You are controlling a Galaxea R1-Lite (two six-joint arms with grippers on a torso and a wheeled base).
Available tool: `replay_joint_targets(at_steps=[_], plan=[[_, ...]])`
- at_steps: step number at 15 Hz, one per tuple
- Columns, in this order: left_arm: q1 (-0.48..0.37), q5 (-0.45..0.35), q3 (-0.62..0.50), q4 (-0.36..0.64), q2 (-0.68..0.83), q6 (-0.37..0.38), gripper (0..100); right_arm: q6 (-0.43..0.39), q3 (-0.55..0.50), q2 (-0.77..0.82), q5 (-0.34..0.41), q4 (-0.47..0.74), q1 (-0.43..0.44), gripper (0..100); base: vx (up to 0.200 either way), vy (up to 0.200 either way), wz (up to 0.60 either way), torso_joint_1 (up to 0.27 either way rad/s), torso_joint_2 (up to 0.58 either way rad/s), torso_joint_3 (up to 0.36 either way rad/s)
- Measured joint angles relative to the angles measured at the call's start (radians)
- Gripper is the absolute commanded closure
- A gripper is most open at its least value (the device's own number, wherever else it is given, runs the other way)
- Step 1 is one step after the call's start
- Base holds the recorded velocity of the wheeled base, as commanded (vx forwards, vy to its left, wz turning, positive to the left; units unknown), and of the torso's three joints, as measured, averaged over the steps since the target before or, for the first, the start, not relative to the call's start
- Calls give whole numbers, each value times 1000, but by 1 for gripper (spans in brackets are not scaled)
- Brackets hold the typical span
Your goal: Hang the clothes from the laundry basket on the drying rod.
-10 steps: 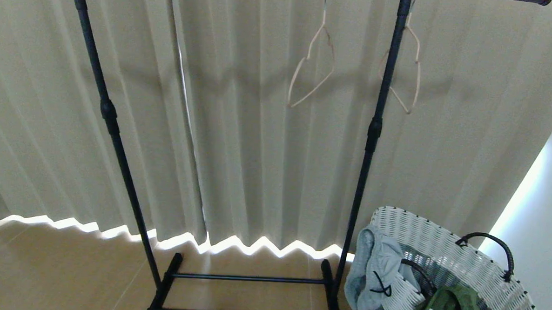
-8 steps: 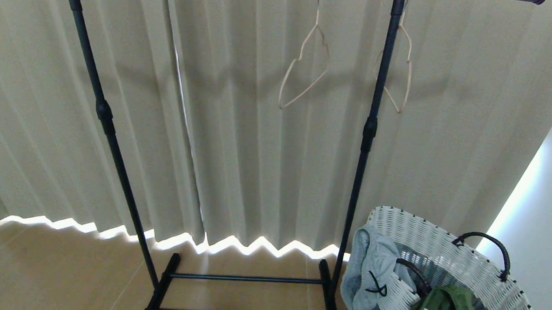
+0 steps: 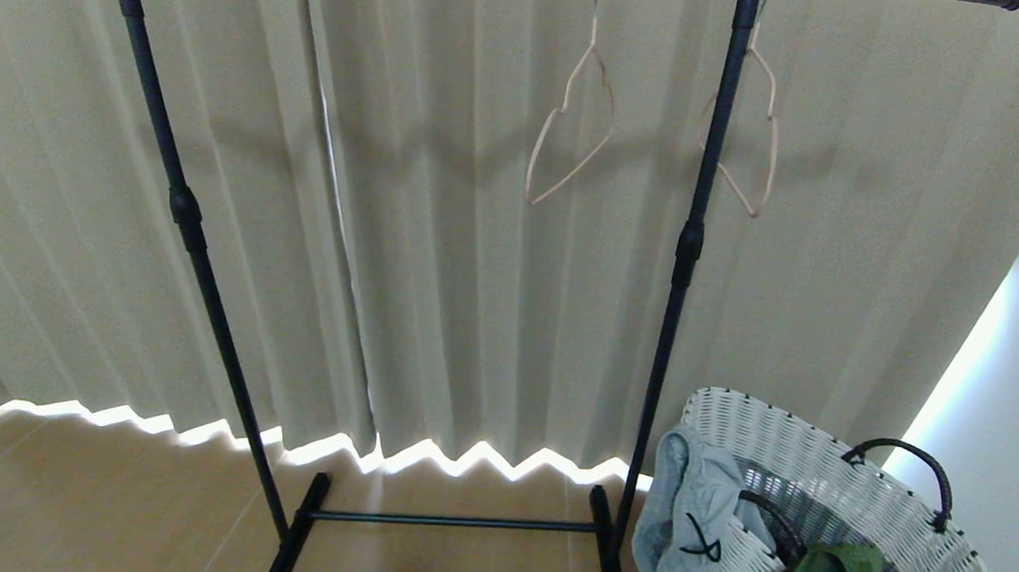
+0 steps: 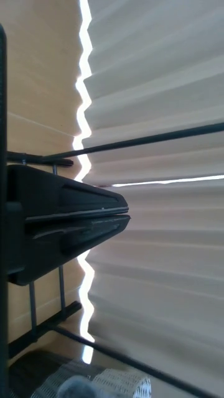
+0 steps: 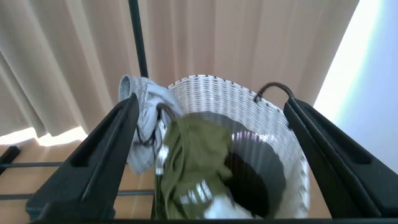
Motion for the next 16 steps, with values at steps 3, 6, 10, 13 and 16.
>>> replay_joint_targets(at_steps=[3,6,10,13,16], plan=[[0,0,0,0,0,0,100,0,0,0,-8,4,0,0,67,0,0,1,1,1],[0,0,0,-1,0,0,100,-49,-25,8,-6,37,4,0,0,0,0,0,0,0],[1,0,0,0,0,0,100,-176,-124,157,-10,152,40,0,0,0,0,0,0,0],[0,0,0,0,0,0,100,-247,-164,390,-13,161,54,0,0,0,0,0,0,0],[0,0,0,0,0,0,100,-307,-180,713,-13,86,59,0,0,0,0,0,0,0]])
